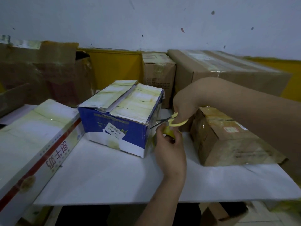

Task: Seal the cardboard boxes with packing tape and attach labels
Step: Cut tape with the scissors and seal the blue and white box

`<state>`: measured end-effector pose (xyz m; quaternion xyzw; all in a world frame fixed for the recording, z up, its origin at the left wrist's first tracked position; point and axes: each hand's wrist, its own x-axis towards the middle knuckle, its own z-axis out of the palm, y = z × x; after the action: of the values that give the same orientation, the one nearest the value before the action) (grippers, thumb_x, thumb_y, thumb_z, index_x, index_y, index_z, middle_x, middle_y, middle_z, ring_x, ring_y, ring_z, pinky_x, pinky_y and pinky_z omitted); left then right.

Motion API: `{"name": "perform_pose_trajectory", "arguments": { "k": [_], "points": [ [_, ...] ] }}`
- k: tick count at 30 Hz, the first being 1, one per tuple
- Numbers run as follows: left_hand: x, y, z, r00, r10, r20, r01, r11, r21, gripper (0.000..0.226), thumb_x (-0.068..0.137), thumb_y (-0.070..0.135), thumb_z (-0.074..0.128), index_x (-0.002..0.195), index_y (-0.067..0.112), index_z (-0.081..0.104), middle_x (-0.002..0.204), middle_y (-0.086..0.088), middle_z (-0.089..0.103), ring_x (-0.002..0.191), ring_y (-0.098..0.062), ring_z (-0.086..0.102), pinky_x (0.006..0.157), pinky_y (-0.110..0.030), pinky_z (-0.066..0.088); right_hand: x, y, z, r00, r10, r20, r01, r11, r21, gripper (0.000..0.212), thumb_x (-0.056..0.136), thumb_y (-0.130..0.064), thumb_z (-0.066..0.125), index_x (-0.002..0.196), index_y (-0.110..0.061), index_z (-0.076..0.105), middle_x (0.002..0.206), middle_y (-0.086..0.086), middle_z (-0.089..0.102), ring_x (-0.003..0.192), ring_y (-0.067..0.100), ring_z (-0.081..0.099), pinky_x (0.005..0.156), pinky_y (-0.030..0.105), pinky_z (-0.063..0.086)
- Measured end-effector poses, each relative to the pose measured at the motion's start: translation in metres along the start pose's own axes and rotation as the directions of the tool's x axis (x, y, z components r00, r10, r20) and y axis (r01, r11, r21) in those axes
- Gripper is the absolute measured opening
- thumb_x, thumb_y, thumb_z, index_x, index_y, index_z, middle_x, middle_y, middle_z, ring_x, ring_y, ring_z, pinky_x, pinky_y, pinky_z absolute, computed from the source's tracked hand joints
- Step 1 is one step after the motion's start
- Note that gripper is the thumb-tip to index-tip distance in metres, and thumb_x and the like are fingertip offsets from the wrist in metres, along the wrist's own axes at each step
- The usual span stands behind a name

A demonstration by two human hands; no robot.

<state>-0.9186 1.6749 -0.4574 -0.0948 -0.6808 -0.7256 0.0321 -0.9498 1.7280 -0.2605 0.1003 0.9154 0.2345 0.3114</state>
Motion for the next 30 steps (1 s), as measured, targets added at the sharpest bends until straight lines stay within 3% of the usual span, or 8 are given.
{"name": "perform_pose_trajectory", "arguments": {
  "k": [5,8,10,13,18,21,26,30],
  "points": [
    [0.007,0.005,-0.001,0.998,-0.068,-0.014,0.067,0.997,-0.049,0.021,0.097,0.031,0.061,0.117,0.031,0.058,0.092,0.004,0.072,0.085,-0.01,0.067,0.059,-0.007,0.04,-0.002,-0.004,0.003,0.98,0.0,-0.2,-0.025,0.992,-0.122,0.058,0.094,-0.062,0.051,0.065,-0.012,0.048,0.061,0.001,0.037,0.057,0.018,0.033,0.056,0.03,0.03],
    [0.006,0.005,-0.002,0.998,-0.057,0.025,0.058,0.997,-0.057,0.023,0.096,0.026,0.063,0.118,0.03,0.059,0.088,0.002,0.071,0.08,-0.009,0.066,0.059,-0.005,0.041,-0.002,-0.005,0.008,0.937,0.003,-0.349,-0.05,0.991,-0.125,0.045,0.095,-0.047,0.062,0.065,-0.014,0.055,0.065,0.0,0.05,0.057,0.017,0.045,0.049,0.027,0.033],
    [0.004,0.005,-0.003,0.997,-0.042,0.057,0.045,0.998,-0.052,0.025,0.096,0.026,0.064,0.12,0.029,0.06,0.086,0.002,0.07,0.079,-0.009,0.066,0.062,-0.011,0.044,-0.006,-0.005,0.014,0.909,0.008,-0.418,-0.07,0.989,-0.134,0.032,0.097,-0.046,0.058,0.09,-0.016,0.067,0.089,0.002,0.063,0.079,0.021,0.062,0.052,0.025,0.036],
    [0.003,0.006,-0.007,0.996,-0.051,0.071,0.057,0.995,-0.081,0.026,0.096,0.026,0.064,0.122,0.029,0.059,0.081,0.004,0.068,0.079,-0.01,0.065,0.064,-0.015,0.046,-0.017,0.001,0.023,0.914,0.058,-0.402,-0.107,0.989,-0.101,0.045,0.095,-0.058,0.052,0.107,-0.016,0.065,0.104,0.001,0.064,0.102,0.025,0.063,0.066,0.029,0.045],
    [-0.002,0.012,-0.022,0.992,-0.032,0.123,0.041,0.997,-0.07,0.025,0.096,0.028,0.063,0.121,0.031,0.06,0.072,0.006,0.062,0.074,-0.01,0.061,0.063,-0.014,0.046,-0.033,0.019,0.039,0.966,0.188,-0.178,-0.189,0.982,0.011,0.064,0.082,-0.075,0.053,0.092,-0.013,0.066,0.087,0.002,0.061,0.092,0.025,0.062,0.087,0.036,0.053],
    [-0.009,0.013,-0.036,0.978,-0.053,0.203,0.071,0.994,-0.083,0.029,0.095,0.032,0.064,0.123,0.035,0.062,0.093,0.01,0.073,0.096,-0.015,0.07,0.082,-0.03,0.059,-0.037,0.019,0.05,0.961,0.25,-0.122,-0.224,0.956,0.19,0.055,0.084,-0.069,0.054,0.076,-0.014,0.059,0.082,0.002,0.058,0.085,0.025,0.059,0.076,0.034,0.05],
    [-0.02,0.024,-0.073,0.936,-0.079,0.344,0.123,0.986,-0.109,0.031,0.08,0.045,0.065,0.111,0.044,0.066,0.085,-0.003,0.074,0.088,-0.027,0.074,0.085,-0.053,0.059,-0.035,-0.019,0.068,0.904,0.316,-0.287,-0.23,0.927,0.298,0.044,0.088,-0.053,0.059,0.095,-0.01,0.067,0.077,0.001,0.054,0.083,0.025,0.058,0.067,0.029,0.045],
    [-0.019,0.039,-0.107,0.894,-0.139,0.427,0.222,0.963,-0.152,0.022,0.092,0.016,0.068,0.111,0.027,0.069,0.098,-0.01,0.076,0.087,-0.028,0.076,0.084,-0.05,0.06,-0.012,-0.067,0.084,0.895,0.29,-0.34,-0.174,0.927,0.333,0.027,0.092,-0.031,0.062,0.109,-0.012,0.068,0.099,0.004,0.062,0.098,0.026,0.065,0.069,0.029,0.046]
  ]
}}
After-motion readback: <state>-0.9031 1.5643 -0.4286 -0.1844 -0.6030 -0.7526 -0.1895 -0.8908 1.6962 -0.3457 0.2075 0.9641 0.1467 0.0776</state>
